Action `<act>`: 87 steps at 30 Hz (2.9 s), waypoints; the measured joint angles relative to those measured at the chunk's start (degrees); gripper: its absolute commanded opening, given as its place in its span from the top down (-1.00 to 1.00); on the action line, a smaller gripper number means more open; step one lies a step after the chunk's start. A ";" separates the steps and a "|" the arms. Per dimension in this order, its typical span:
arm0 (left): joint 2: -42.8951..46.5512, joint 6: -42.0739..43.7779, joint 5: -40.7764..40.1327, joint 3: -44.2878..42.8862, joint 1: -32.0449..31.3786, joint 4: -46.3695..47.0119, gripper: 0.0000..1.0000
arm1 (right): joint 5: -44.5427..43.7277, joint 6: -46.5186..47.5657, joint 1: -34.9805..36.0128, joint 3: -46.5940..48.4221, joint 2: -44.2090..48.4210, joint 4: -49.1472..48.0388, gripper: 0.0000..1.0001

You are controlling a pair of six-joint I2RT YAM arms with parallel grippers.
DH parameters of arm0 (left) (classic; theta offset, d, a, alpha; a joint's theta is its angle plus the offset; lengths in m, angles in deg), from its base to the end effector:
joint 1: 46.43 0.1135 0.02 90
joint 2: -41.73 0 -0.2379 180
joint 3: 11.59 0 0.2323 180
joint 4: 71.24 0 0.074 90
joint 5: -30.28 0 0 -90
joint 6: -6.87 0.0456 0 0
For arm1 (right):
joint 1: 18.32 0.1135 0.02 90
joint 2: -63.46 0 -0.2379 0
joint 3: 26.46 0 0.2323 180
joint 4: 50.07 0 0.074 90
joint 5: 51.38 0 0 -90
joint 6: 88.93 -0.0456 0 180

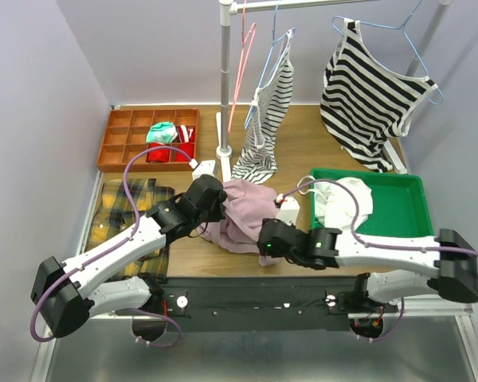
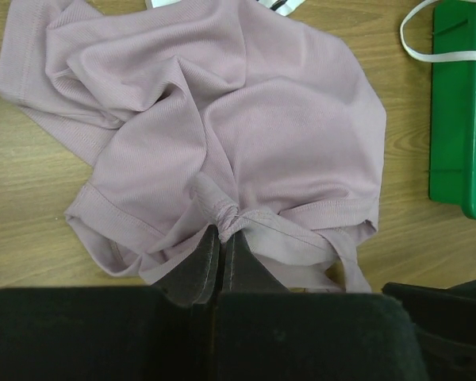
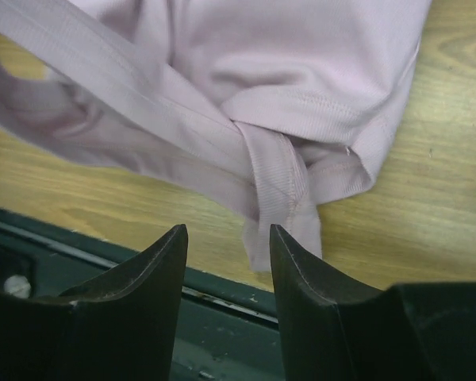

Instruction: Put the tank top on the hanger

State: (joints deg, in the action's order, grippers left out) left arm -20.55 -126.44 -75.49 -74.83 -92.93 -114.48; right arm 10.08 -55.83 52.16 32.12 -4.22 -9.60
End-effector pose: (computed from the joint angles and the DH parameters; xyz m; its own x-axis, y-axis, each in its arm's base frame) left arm 0.1665 -0.1575 0.2487 -0.7209 -0.1994 -0.6638 0.0896 0.9229 -0.3745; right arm 0.0984 0.2123 0.2100 -0.7458 0.0987 -0.6588 -0.1826 0.9208 0.3447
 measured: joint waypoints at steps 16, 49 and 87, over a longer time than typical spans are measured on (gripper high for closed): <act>-0.31 0.17 0.09 -0.81 0.00 0.33 1.00 | -3.39 -5.62 1.97 4.20 -14.23 10.60 -0.17; -0.37 0.28 0.85 -0.79 0.00 1.42 1.00 | -4.66 -7.17 4.61 5.86 -21.44 11.37 0.99; 1.29 10.21 1.49 -4.28 7.54 -7.37 1.00 | 29.57 5.97 -29.57 -21.57 9.60 -38.34 0.30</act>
State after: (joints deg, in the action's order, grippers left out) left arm -19.26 -116.23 -74.00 -79.11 -85.39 -121.85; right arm 39.66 -49.87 22.59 10.55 5.38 -47.94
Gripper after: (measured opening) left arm 0.021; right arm 0.187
